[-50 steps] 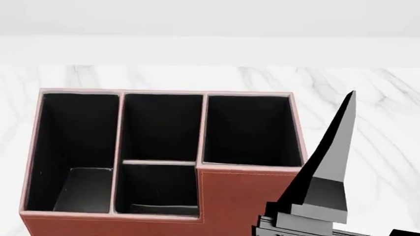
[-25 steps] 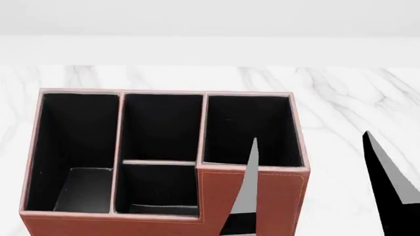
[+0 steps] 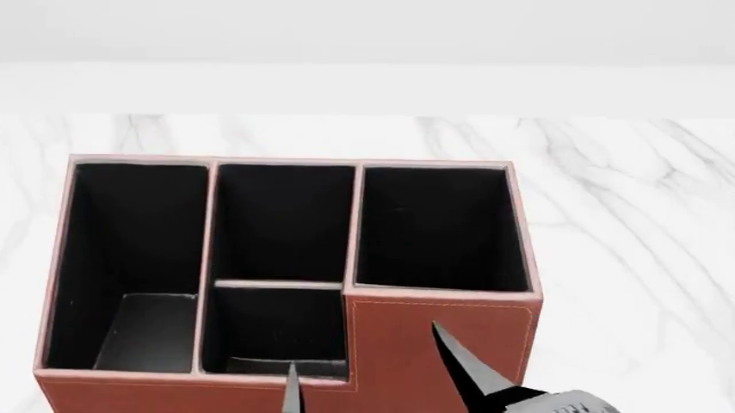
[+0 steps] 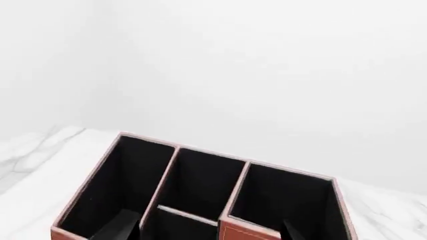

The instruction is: Pick up the yellow and white mug and place it to the right of the caddy.

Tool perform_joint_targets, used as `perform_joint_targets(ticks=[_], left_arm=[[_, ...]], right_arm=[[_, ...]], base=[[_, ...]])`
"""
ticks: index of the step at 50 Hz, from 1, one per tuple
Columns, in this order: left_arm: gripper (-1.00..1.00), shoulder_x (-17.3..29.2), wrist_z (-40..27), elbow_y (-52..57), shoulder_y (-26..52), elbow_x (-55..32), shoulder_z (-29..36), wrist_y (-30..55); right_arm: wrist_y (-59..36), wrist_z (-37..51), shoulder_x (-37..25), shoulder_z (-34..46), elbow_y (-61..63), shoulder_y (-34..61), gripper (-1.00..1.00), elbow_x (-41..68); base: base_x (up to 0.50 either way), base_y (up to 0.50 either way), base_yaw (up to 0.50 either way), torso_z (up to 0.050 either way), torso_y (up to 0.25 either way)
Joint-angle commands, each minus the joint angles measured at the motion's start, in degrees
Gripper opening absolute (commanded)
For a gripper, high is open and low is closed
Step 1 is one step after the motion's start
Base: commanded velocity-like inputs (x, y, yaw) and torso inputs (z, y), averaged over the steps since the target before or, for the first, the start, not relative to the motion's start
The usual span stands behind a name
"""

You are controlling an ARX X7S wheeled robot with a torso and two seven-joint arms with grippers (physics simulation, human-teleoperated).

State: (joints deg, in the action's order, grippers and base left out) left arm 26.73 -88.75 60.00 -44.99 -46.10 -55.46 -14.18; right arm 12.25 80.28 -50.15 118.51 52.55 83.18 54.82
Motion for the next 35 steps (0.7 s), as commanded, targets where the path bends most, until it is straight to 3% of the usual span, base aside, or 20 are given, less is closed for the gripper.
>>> perform_joint_targets(ticks=[1, 13, 30, 35], left_arm=[[1.0, 0.73, -0.78, 0.0, 0.0, 0.37, 0.58, 0.19], [1.0, 0.5, -0.44, 0.0, 0.0, 0.05, 0.3, 0.06], [1.0, -0.41, 0.78, 0.0, 0.0, -1.63, -1.56, 0.29], [1.0, -0.21, 0.57, 0.0, 0.0, -1.38, -1.25, 0.24]], right_arm=[[-1.73, -1.76, 8.84, 1.26, -4.9, -6.54, 1.0, -1.86], [-5.62, -9.52, 20.93, 5.48, -10.16, -12.21, 1.0, -2.82], [-6.49, -20.03, 29.1, 9.38, -16.07, -17.98, 1.0, -3.08], [-9.68, -25.28, 32.16, 13.82, -15.39, -18.15, 1.0, -4.72]], base=[[0.0, 0.0, 0.0, 0.0, 0.0], [0.0, 0.0, 0.0, 0.0, 0.0], [0.0, 0.0, 0.0, 0.0, 0.0], [0.0, 0.0, 0.0, 0.0, 0.0]])
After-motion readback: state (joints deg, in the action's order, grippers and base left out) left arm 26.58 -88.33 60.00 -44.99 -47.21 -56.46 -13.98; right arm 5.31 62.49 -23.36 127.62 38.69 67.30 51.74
